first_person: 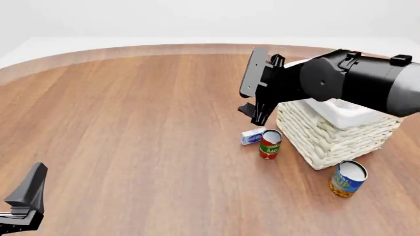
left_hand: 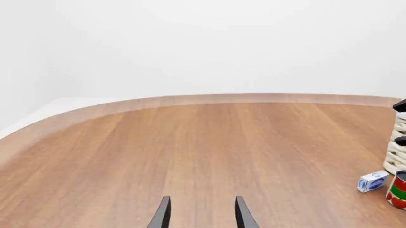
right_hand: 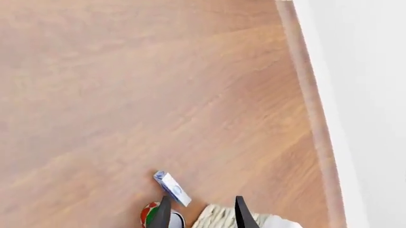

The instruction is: Pick up the alphabet soup and the cream cheese box, and put them in the basket.

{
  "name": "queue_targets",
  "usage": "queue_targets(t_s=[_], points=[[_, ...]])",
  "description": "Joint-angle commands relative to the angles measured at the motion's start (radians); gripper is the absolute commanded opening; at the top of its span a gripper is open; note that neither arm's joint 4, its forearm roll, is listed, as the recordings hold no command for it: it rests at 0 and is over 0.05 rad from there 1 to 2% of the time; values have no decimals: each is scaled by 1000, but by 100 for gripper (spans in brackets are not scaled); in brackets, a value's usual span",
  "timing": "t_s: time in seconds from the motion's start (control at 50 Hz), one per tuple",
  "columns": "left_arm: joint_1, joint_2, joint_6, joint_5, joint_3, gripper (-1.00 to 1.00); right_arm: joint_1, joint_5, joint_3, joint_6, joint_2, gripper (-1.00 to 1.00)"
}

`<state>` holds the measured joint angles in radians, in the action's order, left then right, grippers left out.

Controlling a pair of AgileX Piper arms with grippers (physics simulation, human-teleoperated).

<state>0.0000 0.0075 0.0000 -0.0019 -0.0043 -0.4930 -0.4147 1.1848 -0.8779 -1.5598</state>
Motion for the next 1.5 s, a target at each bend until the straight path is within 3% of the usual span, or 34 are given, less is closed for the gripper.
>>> queue_targets(t_s=[0.02, 0.5, 0.8, 1.5], points=[[0, 0, 0, 0, 0, 100, 12, -138, 94, -164, -149, 100], [0, 0, 0, 0, 0, 100, -10, -182, 133, -175, -178, 100], [0, 0, 0, 0, 0, 100, -54, -189, 98, -166, -181, 100], [0, 0, 0, 0, 0, 100, -27, -183, 101, -194, -195, 100]])
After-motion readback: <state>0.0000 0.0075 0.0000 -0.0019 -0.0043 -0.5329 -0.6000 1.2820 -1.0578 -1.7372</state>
